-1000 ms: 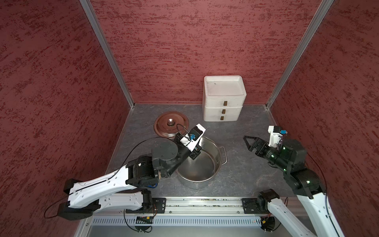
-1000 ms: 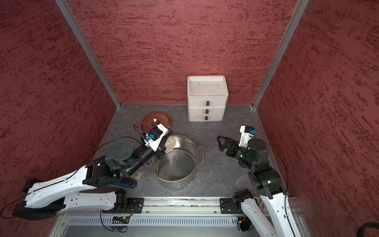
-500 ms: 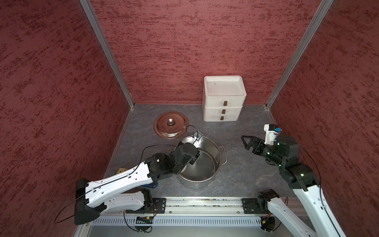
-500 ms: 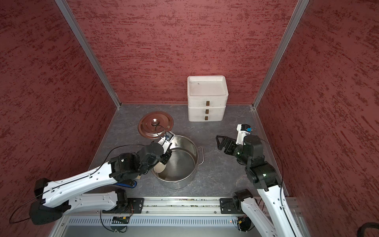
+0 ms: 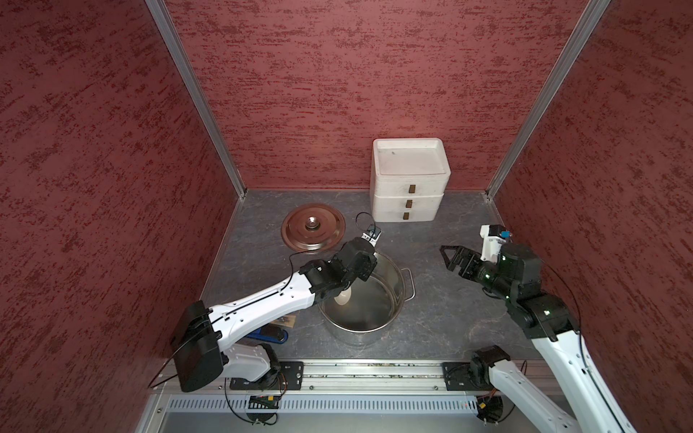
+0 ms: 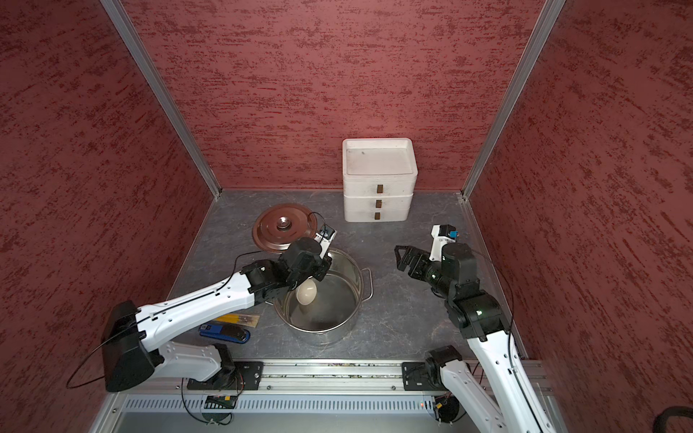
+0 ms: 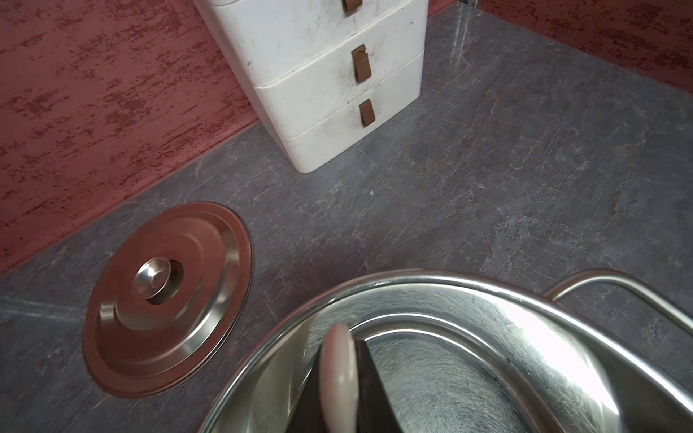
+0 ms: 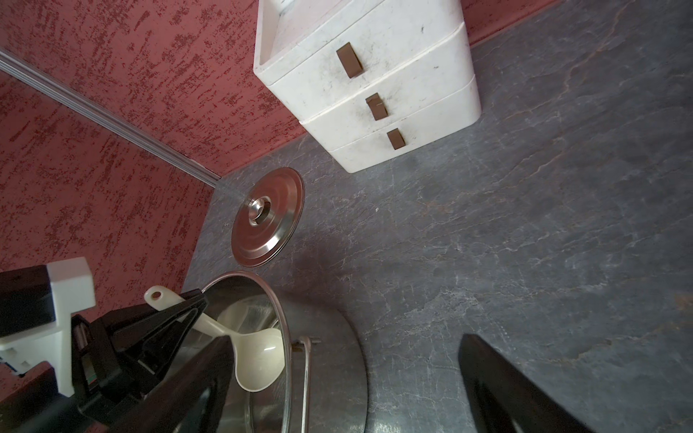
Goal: Stir the soup with a spoon
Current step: Stir the soup in the pan with a stick.
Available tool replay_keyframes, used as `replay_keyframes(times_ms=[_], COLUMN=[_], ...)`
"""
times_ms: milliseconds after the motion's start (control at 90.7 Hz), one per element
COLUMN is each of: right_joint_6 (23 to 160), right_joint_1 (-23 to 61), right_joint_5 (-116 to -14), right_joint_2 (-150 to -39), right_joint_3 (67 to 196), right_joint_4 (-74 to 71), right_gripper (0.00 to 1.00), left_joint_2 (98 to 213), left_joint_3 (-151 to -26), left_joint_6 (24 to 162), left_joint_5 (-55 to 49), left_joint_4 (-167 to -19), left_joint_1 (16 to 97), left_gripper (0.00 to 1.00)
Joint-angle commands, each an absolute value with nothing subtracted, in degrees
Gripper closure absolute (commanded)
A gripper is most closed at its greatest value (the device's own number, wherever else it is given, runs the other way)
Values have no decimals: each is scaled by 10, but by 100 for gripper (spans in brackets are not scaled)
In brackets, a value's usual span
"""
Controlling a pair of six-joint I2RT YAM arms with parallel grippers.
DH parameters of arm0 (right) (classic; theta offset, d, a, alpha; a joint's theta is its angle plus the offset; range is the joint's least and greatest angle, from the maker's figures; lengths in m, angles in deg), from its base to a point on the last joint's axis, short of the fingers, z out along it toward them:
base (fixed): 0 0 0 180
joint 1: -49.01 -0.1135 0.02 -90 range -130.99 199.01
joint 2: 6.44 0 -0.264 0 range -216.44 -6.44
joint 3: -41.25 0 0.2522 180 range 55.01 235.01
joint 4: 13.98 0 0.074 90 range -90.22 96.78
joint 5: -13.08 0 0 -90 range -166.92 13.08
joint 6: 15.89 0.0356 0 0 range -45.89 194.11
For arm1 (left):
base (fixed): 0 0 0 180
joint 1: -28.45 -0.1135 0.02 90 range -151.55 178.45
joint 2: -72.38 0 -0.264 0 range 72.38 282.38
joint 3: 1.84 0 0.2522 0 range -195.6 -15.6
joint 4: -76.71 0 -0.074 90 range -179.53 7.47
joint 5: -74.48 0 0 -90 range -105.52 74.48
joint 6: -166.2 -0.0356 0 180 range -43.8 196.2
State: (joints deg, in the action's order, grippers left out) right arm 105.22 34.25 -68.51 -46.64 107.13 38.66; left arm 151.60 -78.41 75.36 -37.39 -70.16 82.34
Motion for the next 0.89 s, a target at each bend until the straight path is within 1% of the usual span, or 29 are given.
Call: replay_keyframes(times_ms=[0,253,529,694,882], right_joint_6=[1052,1051,1051,1056,1062], right_joint_1=[340,340,340,340,340], right_joint_5=[-706,-716,-712,-703,-694], right_joint_2=[-457,-440,-436,-436,-433], right_joint_3=[1084,1079,1073,1065,1057], right_joint_4=[385,401,402,398,399], right_gripper=[2,2,2,2,2], left_joint_2=[1542,1587,1576,1557,1510], left_joint_3=[-826,-872,-871,-851,-813], left_joint_6=[733,721,711,706,725], left_joint_5=[-319,-255,-208,-219,-251], left_joint_4=[-753,-762,-757,-754,-749], left_joint_1=[821,836,890,932,971], left_gripper=[100,100,100,100,100])
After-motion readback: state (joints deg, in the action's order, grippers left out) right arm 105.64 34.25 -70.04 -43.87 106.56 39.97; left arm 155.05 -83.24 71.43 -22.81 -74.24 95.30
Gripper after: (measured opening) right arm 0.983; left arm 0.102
